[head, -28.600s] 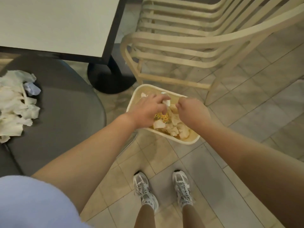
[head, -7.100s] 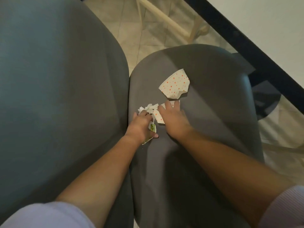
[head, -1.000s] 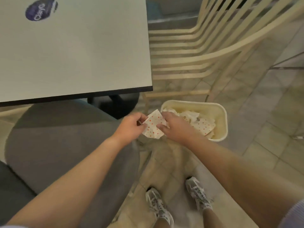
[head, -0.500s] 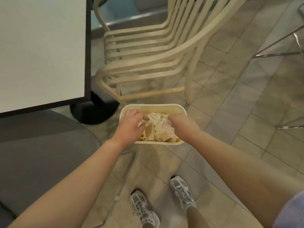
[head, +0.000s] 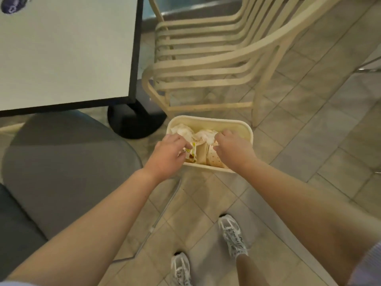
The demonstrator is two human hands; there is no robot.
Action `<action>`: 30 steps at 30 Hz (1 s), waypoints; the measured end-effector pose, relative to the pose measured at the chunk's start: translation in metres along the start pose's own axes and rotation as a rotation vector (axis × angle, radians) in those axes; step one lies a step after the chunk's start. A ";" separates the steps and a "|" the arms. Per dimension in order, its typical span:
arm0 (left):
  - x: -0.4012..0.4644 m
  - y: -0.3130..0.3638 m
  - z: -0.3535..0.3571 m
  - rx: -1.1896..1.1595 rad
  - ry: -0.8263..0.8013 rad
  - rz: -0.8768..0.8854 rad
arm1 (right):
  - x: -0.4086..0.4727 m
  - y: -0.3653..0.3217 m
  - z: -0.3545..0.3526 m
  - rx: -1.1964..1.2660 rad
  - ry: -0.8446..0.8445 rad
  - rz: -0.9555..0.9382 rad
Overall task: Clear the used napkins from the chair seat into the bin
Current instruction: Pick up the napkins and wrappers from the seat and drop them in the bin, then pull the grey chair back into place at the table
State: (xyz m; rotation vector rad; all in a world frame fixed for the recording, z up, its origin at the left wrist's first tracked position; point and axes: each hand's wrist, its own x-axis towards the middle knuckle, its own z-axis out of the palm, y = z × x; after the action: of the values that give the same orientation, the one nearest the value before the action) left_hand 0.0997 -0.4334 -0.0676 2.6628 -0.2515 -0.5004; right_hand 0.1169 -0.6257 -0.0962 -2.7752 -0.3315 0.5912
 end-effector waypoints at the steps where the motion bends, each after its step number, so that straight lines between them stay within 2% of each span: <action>1: -0.005 0.001 -0.008 -0.002 0.004 0.002 | -0.002 -0.008 -0.007 -0.020 0.011 -0.019; 8: -0.052 -0.022 -0.067 0.094 0.045 0.017 | -0.020 -0.092 -0.047 -0.087 0.034 -0.092; 17: -0.179 -0.109 -0.137 0.239 0.117 0.055 | -0.077 -0.252 -0.033 -0.054 0.205 -0.129; 22: -0.247 -0.151 -0.182 0.342 0.086 -0.019 | -0.105 -0.337 -0.037 -0.044 0.243 -0.214; 30: -0.329 -0.171 -0.256 0.337 0.256 -0.111 | -0.137 -0.428 -0.083 -0.093 0.294 -0.341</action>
State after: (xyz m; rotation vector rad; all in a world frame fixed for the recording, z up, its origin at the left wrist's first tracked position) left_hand -0.0885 -0.1040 0.1766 3.0447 -0.1192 -0.1542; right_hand -0.0394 -0.2833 0.1626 -2.7465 -0.7578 0.0870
